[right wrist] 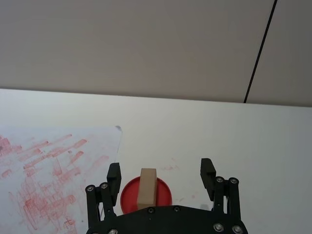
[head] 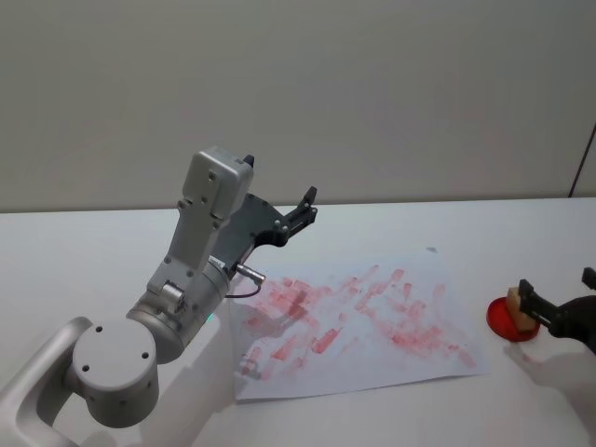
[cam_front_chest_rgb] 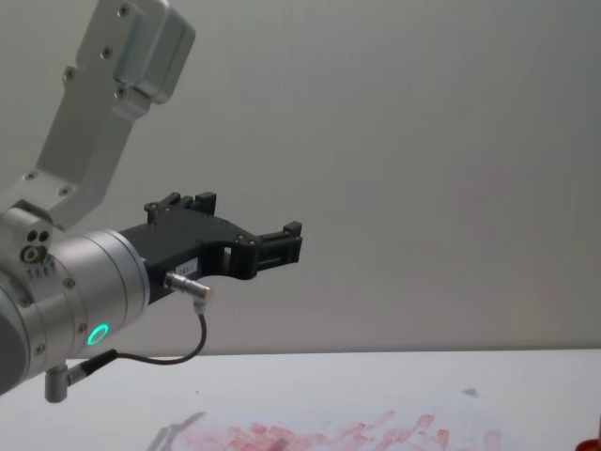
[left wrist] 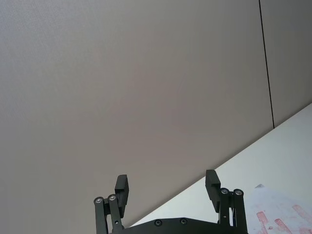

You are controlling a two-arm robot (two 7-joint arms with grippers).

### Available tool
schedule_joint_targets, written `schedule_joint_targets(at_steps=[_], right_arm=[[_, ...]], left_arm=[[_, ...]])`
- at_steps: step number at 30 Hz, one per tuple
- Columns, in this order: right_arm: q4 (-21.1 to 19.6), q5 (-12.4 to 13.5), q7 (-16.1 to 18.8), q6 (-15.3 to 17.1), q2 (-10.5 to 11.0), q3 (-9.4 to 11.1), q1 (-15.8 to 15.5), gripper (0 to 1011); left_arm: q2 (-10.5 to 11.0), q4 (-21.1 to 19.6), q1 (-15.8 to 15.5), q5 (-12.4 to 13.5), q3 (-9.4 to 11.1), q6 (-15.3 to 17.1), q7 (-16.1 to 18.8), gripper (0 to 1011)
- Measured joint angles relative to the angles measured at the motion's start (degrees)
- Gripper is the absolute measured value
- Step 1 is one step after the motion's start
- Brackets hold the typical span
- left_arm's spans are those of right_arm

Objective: Use the one hand to pick up the stamp and affix it onto the A4 paper.

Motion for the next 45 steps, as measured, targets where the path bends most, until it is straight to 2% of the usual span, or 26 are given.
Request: schedule_joint_targets(at_steps=[10,28,38,45], right_arm=[[2.4,-1.6,0.1,4.4,-2.0,-1.3,2.0,1001],[5.5,-5.7,0.9,7.6,-4.4,-3.0,4.9,998],[6.3,-6.9,1.3,8.2,-5.1,-3.4,5.7,761],[6.6,-7.3,1.5,8.4,-5.3,-3.6,6.0,547]], left_arm=[[0.0,0.0,0.0,0.0,0.0,0.0,0.0,1001],[0.0,0.0,0.0,0.0,0.0,0.0,0.0,1001],[0.0,0.0,0.0,0.0,0.0,0.0,0.0,1001],[0.0,0.0,0.0,0.0,0.0,0.0,0.0,1001]])
